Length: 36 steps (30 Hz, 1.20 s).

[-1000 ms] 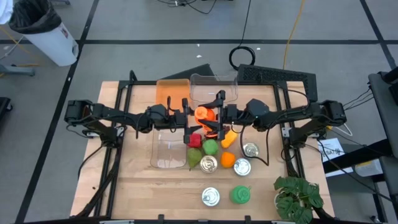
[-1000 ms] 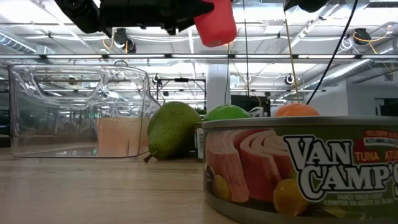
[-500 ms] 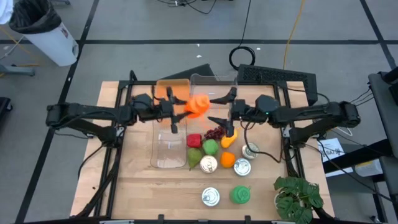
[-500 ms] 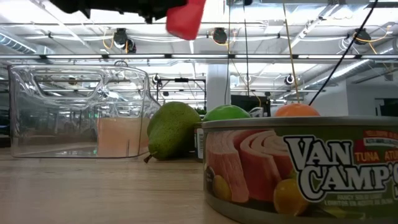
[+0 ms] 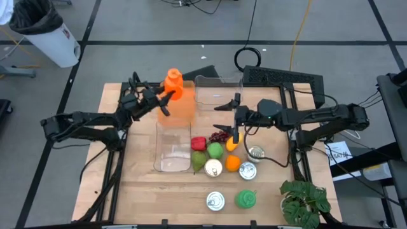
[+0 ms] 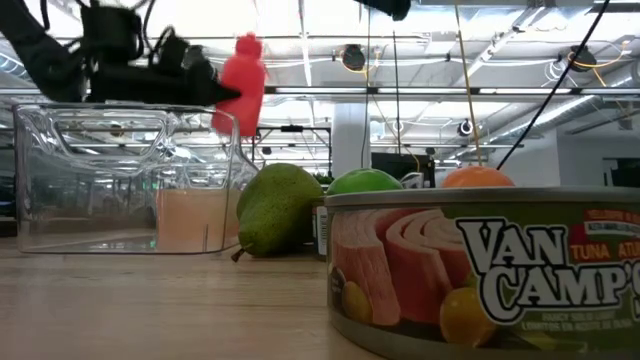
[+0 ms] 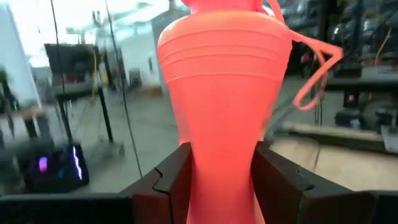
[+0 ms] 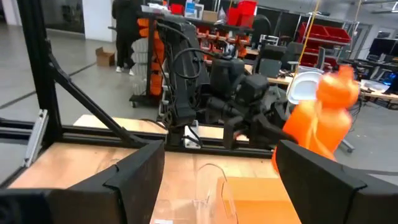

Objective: Pick & Place Food Item
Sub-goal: Put the orange tumbler into the orange bin

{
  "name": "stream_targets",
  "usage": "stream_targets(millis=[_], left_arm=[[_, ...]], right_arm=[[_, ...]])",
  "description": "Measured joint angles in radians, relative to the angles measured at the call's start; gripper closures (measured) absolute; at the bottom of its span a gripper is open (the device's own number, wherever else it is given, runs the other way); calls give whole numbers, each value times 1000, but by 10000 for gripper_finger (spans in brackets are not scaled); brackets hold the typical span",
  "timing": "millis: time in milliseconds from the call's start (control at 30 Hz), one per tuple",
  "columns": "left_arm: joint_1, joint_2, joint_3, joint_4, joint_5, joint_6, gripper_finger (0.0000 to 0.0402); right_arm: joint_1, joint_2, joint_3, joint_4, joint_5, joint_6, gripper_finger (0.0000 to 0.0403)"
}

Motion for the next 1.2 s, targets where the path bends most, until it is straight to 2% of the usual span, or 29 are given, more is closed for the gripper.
stream_targets(millis=[167, 267, 400, 500, 667, 733, 867, 967, 1200], left_arm=[[52, 56, -27, 5, 68, -42, 252], [53, 82, -28, 12, 98, -41, 252], [54, 116, -27, 27, 102, -16, 252], [64, 143, -27, 30, 101, -2, 252], [84, 202, -27, 49, 101, -1, 252], [85, 218, -28, 49, 105, -4, 252], [66, 223, -28, 60, 136, 6, 252], [67, 223, -28, 44, 121, 41, 252], [82, 223, -28, -79, 130, 39, 252]], right_arm=[[-10, 51, 0, 46, 5, -21, 114], [-55, 108, 14, 91, 22, 24, 116], [-164, 197, 211, -202, 26, 88, 116], [-226, 271, 397, -351, 16, 71, 115], [-304, 401, 623, -538, -173, 67, 120], [-320, 446, 653, -541, -209, 67, 122], [-340, 526, 663, -481, -210, 69, 123], [-354, 573, 662, -464, -211, 95, 124], [-354, 586, 662, -508, -212, 107, 124]])
